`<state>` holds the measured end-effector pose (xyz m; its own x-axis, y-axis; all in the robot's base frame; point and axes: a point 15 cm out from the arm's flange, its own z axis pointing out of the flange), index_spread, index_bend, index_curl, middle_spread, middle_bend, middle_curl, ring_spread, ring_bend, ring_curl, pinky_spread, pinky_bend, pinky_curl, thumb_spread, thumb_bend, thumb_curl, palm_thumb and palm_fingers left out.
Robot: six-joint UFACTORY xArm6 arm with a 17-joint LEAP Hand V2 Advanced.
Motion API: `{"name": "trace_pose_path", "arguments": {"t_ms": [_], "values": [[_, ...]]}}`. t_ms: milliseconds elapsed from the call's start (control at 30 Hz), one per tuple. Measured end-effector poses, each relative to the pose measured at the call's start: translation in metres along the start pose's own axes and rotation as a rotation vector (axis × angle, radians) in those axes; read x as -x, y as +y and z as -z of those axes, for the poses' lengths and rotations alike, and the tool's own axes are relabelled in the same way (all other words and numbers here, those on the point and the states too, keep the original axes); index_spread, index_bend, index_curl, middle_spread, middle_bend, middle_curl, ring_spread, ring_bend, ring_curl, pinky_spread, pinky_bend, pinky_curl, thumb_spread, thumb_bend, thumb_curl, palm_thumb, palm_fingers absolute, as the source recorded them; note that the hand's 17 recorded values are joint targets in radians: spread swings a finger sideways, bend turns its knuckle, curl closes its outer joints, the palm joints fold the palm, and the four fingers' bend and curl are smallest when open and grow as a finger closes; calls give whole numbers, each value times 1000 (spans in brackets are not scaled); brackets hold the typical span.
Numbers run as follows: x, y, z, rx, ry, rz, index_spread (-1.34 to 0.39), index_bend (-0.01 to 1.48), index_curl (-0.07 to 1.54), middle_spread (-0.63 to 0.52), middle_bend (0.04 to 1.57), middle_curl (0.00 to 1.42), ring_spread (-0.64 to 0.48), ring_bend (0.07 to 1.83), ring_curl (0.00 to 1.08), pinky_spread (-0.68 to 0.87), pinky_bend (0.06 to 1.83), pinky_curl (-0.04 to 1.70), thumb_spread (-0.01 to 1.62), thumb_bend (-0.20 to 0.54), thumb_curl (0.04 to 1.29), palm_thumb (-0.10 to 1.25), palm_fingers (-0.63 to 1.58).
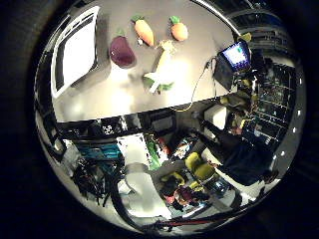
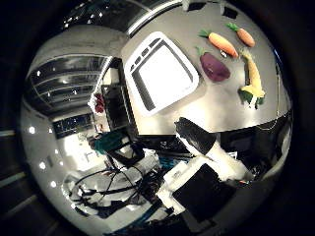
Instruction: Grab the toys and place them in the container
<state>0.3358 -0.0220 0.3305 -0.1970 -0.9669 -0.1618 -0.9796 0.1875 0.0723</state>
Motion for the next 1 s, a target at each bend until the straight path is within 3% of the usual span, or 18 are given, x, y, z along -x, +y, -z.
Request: {"name": "trace_pose_path", "arguments": {"t_ms": [467, 633, 1000], "values": [[-27, -41, 7, -31, 34, 52, -319, 158, 274, 40, 285, 346, 166, 334, 239, 416, 327, 294, 1130, -19, 326, 701, 239], [-45, -80, -1, -42, 53, 48, -318, 155, 273, 38, 284, 343, 164, 343, 239, 416, 326, 295, 1129, -19, 329, 701, 242], [-109, -206, 5, -137, 69, -37, -259, 131, 241, 40, 295, 347, 148, 415, 250, 400, 378, 308, 1114, -26, 316, 627, 193]]}}
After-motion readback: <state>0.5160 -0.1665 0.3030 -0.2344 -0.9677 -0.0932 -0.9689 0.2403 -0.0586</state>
